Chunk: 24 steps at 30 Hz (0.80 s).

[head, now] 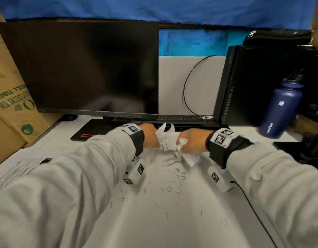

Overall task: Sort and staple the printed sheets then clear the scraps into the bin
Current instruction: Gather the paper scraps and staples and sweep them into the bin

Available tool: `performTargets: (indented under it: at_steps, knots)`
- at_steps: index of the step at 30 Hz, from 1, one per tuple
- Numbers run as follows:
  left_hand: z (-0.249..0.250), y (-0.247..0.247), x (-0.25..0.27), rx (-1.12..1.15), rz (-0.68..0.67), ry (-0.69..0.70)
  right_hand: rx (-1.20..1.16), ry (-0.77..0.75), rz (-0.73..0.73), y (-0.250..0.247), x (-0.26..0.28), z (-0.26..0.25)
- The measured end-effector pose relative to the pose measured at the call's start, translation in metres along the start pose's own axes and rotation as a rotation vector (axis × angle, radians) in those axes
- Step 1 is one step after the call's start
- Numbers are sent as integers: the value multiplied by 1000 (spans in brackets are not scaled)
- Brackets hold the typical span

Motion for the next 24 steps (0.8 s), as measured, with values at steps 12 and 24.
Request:
performTargets:
  at_steps: [12,24]
  knots:
    - [-6,26,-7,-191,-17,57,-177,-6,33,12,-10,0]
    - [-43,-22,21,124,60,-96,-34,103,-6,19,-36,-9]
Point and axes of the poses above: each hand's wrist, its own x-axis away from the middle knuckle, its own y-axis out of the palm, z = x × y, the point moved 5 cm from there along -x, towards the middle knuckle, and after that the axes turned 3 degrees about z, right-handed, at the moved point
